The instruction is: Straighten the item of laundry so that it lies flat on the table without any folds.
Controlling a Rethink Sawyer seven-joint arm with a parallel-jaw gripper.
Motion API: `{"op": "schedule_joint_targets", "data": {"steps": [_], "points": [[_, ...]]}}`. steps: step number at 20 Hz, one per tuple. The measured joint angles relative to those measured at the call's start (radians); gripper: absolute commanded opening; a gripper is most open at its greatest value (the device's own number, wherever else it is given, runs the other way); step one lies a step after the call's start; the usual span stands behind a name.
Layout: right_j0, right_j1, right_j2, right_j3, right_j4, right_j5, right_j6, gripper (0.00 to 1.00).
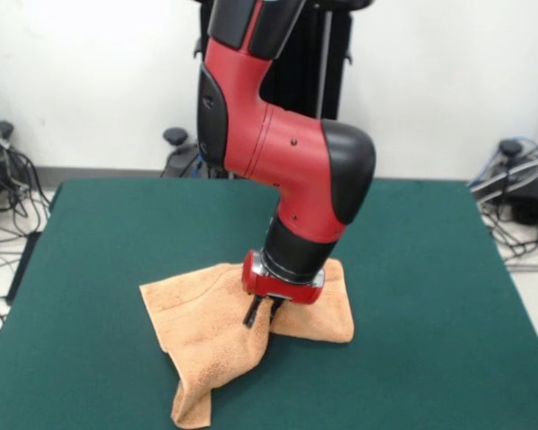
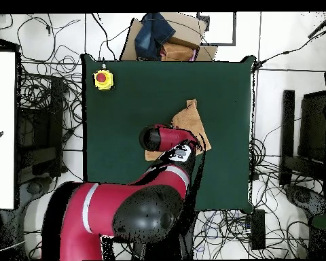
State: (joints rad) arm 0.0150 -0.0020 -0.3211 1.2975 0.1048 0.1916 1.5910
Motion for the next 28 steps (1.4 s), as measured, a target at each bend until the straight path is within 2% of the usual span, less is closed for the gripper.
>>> {"op": "schedule_joint_targets", "data": {"steps": [11, 15, 24, 28], "points": [[0.001, -0.006, 0.0, 0.002, 0.0, 0.001, 0.0, 0.0], [0.001, -0.045, 0.0, 0.023, -0.001, 0.024, 0.0, 0.0], [-0.001, -0.211, 0.0, 0.115, -0.001, 0.13, 0.0, 0.0], [-0.002, -0.243, 0.001, 0.136, -0.001, 0.132, 0.0, 0.0]]}}
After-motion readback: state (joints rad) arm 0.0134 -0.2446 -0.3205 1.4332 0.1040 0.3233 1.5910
